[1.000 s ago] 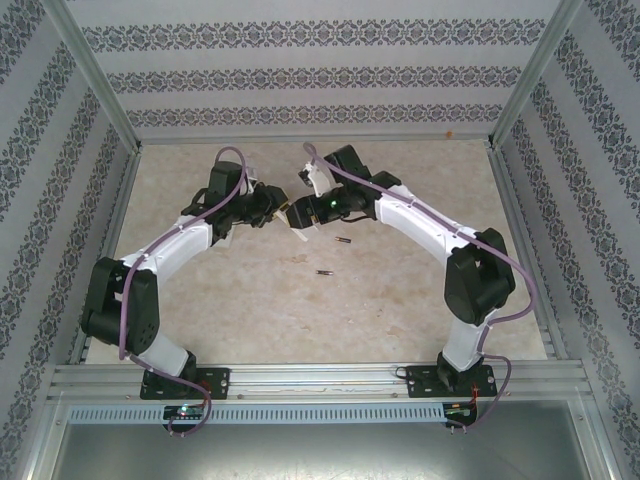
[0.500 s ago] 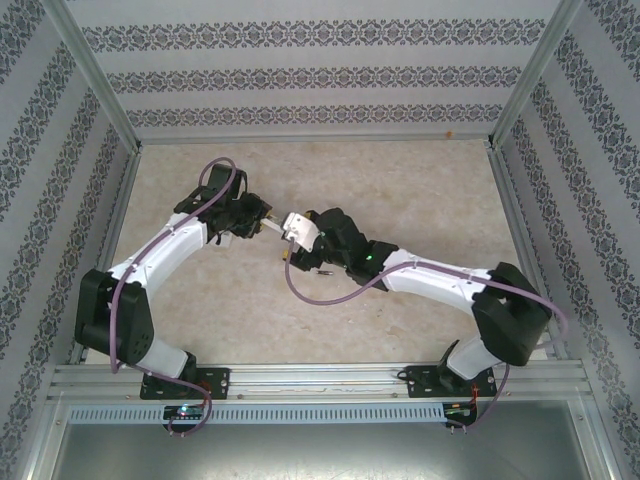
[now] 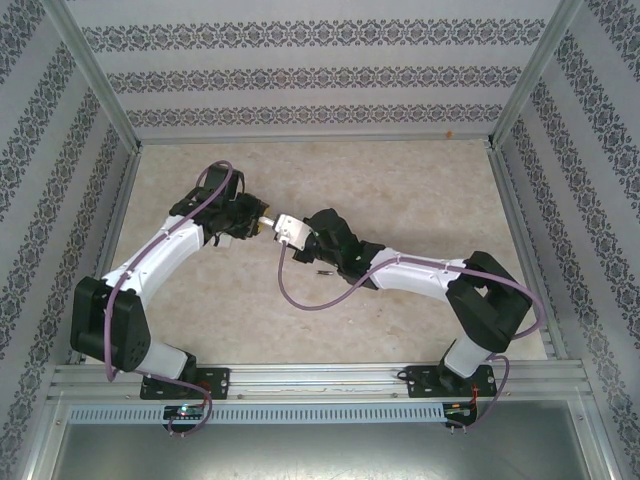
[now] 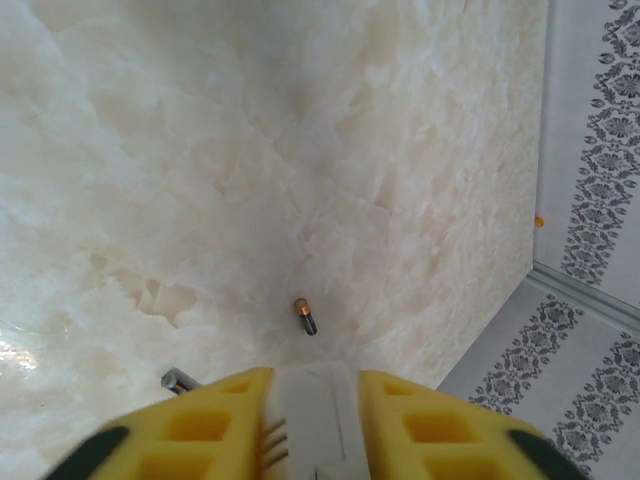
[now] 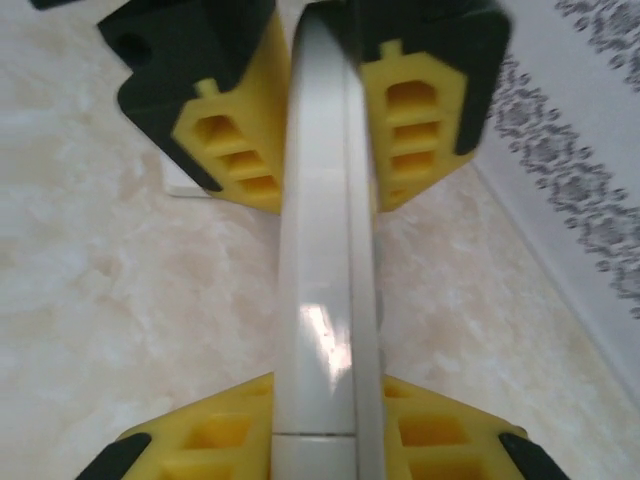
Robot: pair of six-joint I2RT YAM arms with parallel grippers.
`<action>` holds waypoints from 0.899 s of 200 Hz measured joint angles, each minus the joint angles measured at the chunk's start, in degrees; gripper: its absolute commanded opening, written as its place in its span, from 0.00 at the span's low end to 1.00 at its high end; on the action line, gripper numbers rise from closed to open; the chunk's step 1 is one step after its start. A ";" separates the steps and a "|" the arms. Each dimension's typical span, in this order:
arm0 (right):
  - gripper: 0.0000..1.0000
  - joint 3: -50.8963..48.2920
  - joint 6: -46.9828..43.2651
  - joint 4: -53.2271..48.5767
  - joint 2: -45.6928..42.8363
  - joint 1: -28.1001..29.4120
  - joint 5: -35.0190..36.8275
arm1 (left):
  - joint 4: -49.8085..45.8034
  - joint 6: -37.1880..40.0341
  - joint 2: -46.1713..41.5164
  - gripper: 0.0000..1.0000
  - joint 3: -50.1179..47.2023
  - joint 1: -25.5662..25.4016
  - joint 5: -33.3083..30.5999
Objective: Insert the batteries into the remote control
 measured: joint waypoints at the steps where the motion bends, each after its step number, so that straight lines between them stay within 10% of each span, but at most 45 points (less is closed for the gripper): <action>1: 0.10 0.07 0.61 -0.20 -0.02 -0.15 -0.57 | 0.02 0.11 -0.07 0.69 0.00 0.00 -0.07; 34: 0.10 2.97 17.84 -3.96 -0.35 -7.52 -16.61 | 6.56 9.25 -5.99 1.00 -1.40 1.31 -2.73; 76: 0.11 12.55 54.69 0.85 3.45 -22.58 -40.00 | 19.93 30.82 -15.67 1.00 -4.68 5.79 5.07; 120: 0.13 14.03 73.94 5.11 3.78 -20.24 -48.98 | 32.57 30.36 -11.04 0.99 -6.62 10.14 19.41; 180: 0.16 20.33 81.96 7.58 5.62 -13.73 -51.56 | 65.68 8.68 -3.85 0.35 -11.80 10.12 30.47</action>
